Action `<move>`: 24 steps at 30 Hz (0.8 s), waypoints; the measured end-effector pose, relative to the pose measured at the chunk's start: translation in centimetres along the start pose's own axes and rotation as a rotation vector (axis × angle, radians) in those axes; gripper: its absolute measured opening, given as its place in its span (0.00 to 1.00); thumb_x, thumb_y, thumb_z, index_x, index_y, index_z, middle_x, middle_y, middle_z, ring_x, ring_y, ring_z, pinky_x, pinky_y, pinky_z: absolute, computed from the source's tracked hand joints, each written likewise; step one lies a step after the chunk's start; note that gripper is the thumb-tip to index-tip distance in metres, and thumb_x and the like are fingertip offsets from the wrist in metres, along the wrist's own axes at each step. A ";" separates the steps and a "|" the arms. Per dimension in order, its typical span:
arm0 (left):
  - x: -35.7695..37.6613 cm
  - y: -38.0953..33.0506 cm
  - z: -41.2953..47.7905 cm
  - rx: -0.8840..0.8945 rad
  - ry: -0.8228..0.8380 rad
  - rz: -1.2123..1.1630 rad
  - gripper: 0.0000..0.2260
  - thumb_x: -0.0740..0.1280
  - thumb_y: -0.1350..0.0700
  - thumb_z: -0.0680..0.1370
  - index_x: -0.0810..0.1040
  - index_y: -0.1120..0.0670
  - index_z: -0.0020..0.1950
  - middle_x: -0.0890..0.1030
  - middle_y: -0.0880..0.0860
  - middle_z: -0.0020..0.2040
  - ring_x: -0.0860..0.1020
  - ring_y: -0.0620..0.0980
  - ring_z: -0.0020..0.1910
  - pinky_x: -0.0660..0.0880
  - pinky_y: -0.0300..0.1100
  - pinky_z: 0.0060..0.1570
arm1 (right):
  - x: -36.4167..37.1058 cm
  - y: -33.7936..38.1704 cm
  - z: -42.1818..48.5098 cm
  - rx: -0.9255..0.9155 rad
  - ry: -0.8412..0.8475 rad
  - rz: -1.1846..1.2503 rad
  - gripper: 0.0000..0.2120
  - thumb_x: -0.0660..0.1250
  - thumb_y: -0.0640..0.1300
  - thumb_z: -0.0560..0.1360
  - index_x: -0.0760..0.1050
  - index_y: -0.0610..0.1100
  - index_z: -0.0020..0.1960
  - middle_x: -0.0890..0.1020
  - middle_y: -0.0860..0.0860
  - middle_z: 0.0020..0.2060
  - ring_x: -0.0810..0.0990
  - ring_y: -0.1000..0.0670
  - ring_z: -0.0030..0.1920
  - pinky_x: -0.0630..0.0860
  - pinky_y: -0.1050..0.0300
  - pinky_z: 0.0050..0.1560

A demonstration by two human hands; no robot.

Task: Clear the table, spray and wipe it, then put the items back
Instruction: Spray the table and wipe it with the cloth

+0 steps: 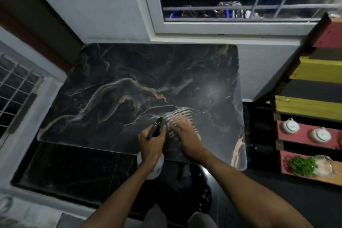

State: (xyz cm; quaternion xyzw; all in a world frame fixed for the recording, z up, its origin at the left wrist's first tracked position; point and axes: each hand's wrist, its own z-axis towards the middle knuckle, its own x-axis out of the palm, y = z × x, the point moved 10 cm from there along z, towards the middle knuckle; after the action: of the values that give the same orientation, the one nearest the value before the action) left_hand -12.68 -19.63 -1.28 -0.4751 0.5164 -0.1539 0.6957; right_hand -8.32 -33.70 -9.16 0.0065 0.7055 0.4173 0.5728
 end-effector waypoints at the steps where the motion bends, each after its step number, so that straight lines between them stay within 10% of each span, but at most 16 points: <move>1: -0.3 0.1 0.6 0.007 -0.005 -0.003 0.16 0.75 0.59 0.76 0.76 0.59 0.31 0.77 0.50 0.26 0.78 0.52 0.32 0.73 0.44 0.32 | 0.0 0.9 0.3 -0.099 0.026 0.001 0.27 0.61 0.40 0.80 0.62 0.49 0.78 0.55 0.48 0.81 0.47 0.45 0.81 0.44 0.45 0.81; 6: -3.2 2.0 3.2 -0.040 -0.053 -0.027 0.17 0.75 0.59 0.76 0.75 0.53 0.29 0.77 0.47 0.25 0.77 0.44 0.28 0.71 0.34 0.29 | -1.9 -3.9 4.7 0.405 -0.153 0.024 0.31 0.60 0.37 0.78 0.58 0.48 0.79 0.51 0.46 0.81 0.45 0.44 0.81 0.42 0.43 0.80; 10: -7.4 3.5 5.5 -0.059 -0.114 0.012 0.18 0.76 0.58 0.75 0.73 0.52 0.29 0.74 0.43 0.24 0.76 0.42 0.27 0.71 0.38 0.32 | 2.7 5.1 7.2 -0.094 0.016 -0.064 0.35 0.64 0.36 0.73 0.61 0.48 0.78 0.54 0.48 0.81 0.46 0.43 0.81 0.45 0.41 0.80; 15: -13.3 7.9 10.0 -0.109 -0.148 -0.053 0.19 0.76 0.57 0.75 0.74 0.55 0.28 0.75 0.46 0.24 0.77 0.41 0.28 0.69 0.31 0.30 | 1.6 2.1 14.0 0.446 -0.192 0.015 0.31 0.63 0.39 0.75 0.63 0.45 0.77 0.58 0.43 0.80 0.52 0.40 0.80 0.45 0.40 0.80; 19: -17.8 11.6 14.6 -0.115 -0.150 -0.080 0.18 0.76 0.57 0.75 0.75 0.61 0.29 0.77 0.55 0.26 0.78 0.51 0.28 0.72 0.43 0.34 | 9.2 13.7 18.2 -0.097 0.072 -0.025 0.31 0.59 0.42 0.74 0.63 0.47 0.77 0.56 0.47 0.80 0.49 0.43 0.81 0.46 0.42 0.80; 24: -22.4 15.3 20.3 -0.119 -0.139 -0.142 0.18 0.76 0.57 0.74 0.73 0.58 0.28 0.75 0.52 0.24 0.74 0.47 0.26 0.68 0.32 0.31 | 7.6 11.4 24.8 0.363 -0.127 -0.010 0.31 0.61 0.38 0.71 0.67 0.41 0.75 0.60 0.41 0.78 0.55 0.37 0.79 0.47 0.41 0.80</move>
State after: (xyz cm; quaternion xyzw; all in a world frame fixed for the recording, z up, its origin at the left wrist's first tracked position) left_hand -8.72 13.98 -0.71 -0.5605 0.4401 -0.1385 0.6877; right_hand 3.93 -8.12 -8.29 0.1325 0.7316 0.2791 0.6076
